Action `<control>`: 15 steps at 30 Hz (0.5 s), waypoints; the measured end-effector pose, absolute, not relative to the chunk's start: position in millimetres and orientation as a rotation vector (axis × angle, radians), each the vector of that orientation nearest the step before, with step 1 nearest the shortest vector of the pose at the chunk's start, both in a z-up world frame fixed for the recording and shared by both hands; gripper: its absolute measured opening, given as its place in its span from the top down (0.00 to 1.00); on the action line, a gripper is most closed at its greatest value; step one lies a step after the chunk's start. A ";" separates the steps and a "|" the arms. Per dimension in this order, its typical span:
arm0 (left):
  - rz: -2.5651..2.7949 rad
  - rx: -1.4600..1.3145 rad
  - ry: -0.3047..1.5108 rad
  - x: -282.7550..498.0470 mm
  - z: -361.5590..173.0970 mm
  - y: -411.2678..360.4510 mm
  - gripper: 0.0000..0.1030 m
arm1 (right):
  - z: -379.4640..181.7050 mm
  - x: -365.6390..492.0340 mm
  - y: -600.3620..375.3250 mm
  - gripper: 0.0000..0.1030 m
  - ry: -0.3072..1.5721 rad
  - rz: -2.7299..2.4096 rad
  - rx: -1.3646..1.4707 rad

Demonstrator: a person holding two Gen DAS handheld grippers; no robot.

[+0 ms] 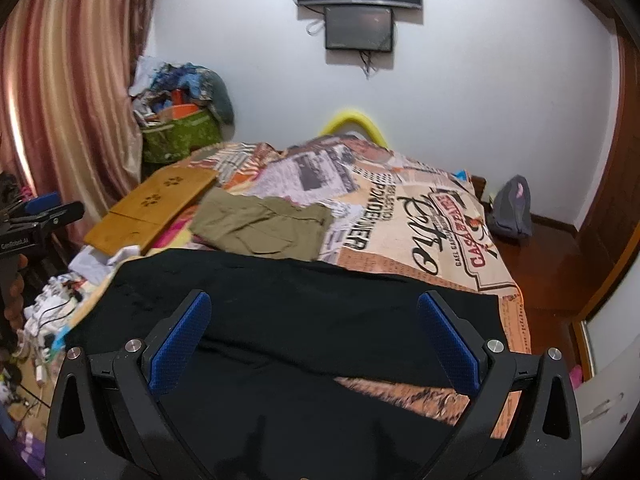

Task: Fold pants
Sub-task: 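Lower both tools onto the black trousers' waistband and close both grippers on it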

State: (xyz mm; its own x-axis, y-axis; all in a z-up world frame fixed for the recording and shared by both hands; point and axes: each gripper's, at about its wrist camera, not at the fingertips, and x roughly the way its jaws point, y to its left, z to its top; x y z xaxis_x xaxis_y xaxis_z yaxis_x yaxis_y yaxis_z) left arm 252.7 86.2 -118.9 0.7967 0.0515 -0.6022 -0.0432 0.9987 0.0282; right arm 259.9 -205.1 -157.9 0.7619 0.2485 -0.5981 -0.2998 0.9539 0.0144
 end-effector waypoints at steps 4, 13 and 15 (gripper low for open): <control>0.044 0.003 0.735 297.9 -151.4 106.3 0.00 | -169.9 292.3 -209.6 0.01 0.681 0.283 -0.107; 0.042 -0.096 0.971 382.0 -237.9 156.5 0.13 | -212.9 361.6 -215.2 0.01 0.799 0.307 -0.150; 0.035 -0.125 1.023 396.7 -251.8 166.7 0.13 | -225.3 374.4 -214.3 0.01 0.834 0.314 -0.164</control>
